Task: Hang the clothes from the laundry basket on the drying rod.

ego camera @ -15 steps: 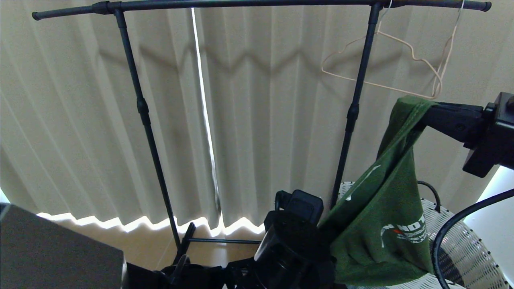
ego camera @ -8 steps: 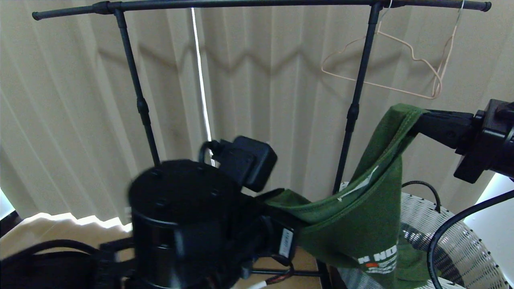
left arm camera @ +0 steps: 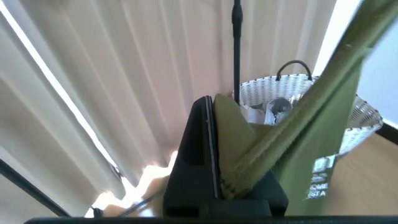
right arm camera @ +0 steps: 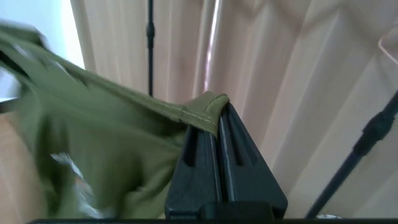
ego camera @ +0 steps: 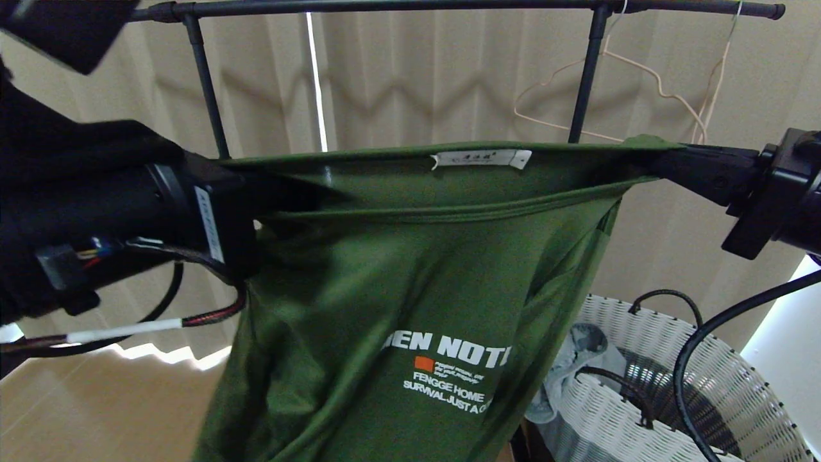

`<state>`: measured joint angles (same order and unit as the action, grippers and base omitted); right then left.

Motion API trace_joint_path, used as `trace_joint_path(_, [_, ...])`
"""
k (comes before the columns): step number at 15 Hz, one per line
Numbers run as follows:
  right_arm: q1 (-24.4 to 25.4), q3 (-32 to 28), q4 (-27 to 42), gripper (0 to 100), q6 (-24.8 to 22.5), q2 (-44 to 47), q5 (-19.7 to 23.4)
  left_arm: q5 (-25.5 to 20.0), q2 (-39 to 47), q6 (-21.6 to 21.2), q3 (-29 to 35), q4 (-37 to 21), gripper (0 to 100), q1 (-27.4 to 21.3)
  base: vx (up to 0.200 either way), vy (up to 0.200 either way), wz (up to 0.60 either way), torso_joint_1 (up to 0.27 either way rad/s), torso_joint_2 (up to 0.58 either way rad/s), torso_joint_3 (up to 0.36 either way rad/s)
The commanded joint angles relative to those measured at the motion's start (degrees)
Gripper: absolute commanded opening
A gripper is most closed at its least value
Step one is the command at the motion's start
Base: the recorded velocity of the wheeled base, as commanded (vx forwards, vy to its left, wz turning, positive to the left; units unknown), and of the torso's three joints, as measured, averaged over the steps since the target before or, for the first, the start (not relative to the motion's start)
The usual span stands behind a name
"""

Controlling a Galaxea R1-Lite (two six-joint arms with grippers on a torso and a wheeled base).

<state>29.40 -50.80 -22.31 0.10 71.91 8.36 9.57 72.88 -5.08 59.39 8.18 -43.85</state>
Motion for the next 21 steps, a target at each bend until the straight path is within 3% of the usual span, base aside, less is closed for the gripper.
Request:
trace_joint_path(1, [-2.3, 0.0, -0.1, 0, -1.3, 2.2, -0.1, -2.1, -1.3, -0.3, 4.4, -3.8, 0, 2.6, 0.0, 0.0, 0.0, 0.0, 0.0, 0.0])
trace_joint_path(16, [-5.5, 0.0, -0.4, 0, -1.1, 5.3, 0.1, -2.0, 3.7, 0.2, 3.4, -4.0, 0, 2.8, 0.0, 0.0, 0.0, 0.0, 0.0, 0.0])
trace_joint_path(21, [-5.5, 3.1, 4.1, 0, -1.2, -2.6, 0.3, -2.3, 7.4, 2.1, 7.7, -3.3, 0, 5.8, 0.0, 0.0, 0.0, 0.0, 0.0, 0.0])
